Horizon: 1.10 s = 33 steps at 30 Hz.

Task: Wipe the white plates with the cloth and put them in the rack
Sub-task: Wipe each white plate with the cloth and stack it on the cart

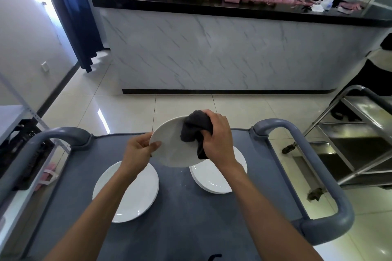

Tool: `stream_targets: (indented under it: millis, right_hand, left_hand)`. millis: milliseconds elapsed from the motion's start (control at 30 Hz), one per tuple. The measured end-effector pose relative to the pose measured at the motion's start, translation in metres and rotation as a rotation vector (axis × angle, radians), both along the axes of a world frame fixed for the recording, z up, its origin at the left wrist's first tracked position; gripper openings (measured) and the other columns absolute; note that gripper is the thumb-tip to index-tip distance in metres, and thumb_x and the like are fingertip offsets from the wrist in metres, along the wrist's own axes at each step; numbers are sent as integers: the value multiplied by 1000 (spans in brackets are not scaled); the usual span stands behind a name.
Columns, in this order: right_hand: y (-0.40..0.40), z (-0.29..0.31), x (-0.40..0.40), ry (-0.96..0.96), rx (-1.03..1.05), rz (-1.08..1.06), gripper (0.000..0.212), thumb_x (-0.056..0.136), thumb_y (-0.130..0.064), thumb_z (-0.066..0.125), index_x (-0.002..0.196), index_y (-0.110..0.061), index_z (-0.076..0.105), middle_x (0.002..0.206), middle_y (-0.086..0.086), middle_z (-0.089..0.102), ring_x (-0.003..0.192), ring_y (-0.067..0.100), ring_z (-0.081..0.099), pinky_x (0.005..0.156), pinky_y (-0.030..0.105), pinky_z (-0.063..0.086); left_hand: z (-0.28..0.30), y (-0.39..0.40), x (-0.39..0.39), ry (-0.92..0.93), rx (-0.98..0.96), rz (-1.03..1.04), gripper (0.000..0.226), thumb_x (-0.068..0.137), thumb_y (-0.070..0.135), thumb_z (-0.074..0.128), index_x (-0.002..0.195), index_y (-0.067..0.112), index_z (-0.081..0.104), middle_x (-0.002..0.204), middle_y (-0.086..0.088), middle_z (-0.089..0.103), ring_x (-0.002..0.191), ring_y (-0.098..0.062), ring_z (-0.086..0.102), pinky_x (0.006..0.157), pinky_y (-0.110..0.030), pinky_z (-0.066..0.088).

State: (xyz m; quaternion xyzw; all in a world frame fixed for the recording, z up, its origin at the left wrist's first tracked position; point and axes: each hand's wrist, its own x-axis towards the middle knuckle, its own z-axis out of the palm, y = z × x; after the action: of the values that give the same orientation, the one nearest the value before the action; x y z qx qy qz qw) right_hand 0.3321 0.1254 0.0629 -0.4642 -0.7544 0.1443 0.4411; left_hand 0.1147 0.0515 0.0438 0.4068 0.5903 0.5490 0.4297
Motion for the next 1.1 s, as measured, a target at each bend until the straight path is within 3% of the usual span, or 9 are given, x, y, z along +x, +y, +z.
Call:
stream_targets:
  millis: [100, 200, 300, 367, 533, 700, 867, 933, 1100]
  right_hand:
    - [-5, -4, -1, 23, 52, -21, 50, 79, 5, 56, 126, -15, 57, 113, -2, 62, 100, 21, 48, 89, 41, 46]
    - [-9, -5, 2, 33, 103, -17, 46, 82, 5, 55, 123, -17, 56, 112, -2, 62, 99, 22, 49, 86, 39, 46]
    - [-12, -4, 4, 46, 154, -16, 44, 83, 4, 54, 121, -19, 54, 110, -1, 63, 97, 23, 50, 84, 38, 47]
    - [-14, -3, 5, 61, 198, -16, 43, 83, 3, 54, 119, -20, 54, 108, 1, 64, 96, 23, 51, 83, 35, 46]
    - [-15, -1, 9, 78, 250, 0, 33, 88, -6, 48, 117, -20, 54, 106, 3, 65, 95, 23, 51, 83, 33, 46]
    - [-15, -8, 14, 74, 298, 20, 36, 85, 1, 47, 116, -16, 55, 104, 6, 65, 93, 28, 54, 80, 41, 49]
    - [-21, -15, 13, 71, 327, 71, 36, 84, 1, 47, 115, -16, 56, 105, 9, 67, 93, 31, 57, 82, 44, 48]
    - [-22, -17, 11, 75, 346, 86, 36, 85, 3, 49, 114, -15, 57, 105, 11, 67, 93, 33, 58, 81, 45, 48]
    - [-27, -26, 13, 34, 386, 112, 44, 80, 10, 59, 116, -16, 58, 110, 10, 65, 97, 32, 58, 84, 45, 48]
  left_hand:
    - [-4, -2, 9, -16, -14, 53, 25, 92, 1, 66, 100, 22, 77, 92, -3, 78, 85, -24, 70, 78, -42, 59]
    - [-9, -3, 9, -88, -54, 67, 22, 96, 5, 61, 105, 15, 78, 100, -10, 76, 98, -36, 67, 88, -51, 55]
    - [-11, -6, 9, -191, -92, 103, 26, 99, 7, 52, 107, 11, 76, 106, -15, 74, 108, -42, 63, 93, -48, 54]
    - [-10, -8, 14, -222, -84, 116, 28, 101, 11, 49, 110, 11, 75, 106, -12, 74, 109, -38, 64, 93, -45, 55]
    - [-13, -17, 23, -326, -99, 204, 32, 103, 35, 49, 110, 18, 75, 115, -4, 74, 115, -24, 64, 96, -51, 53]
    - [-23, -23, 21, -262, -451, 314, 52, 97, 57, 51, 102, 8, 68, 107, -10, 71, 101, -27, 67, 93, -52, 49]
    - [-26, -25, 14, -434, -679, 12, 73, 81, 82, 48, 84, 10, 64, 88, -9, 69, 83, -29, 68, 83, -44, 45]
    - [-25, -20, 10, -505, -699, -38, 68, 79, 77, 52, 89, 11, 68, 89, -7, 68, 82, -28, 66, 82, -43, 42]
    - [-22, -16, 13, -676, -674, -42, 34, 84, 37, 57, 100, 8, 66, 91, -5, 68, 84, -25, 64, 71, -35, 40]
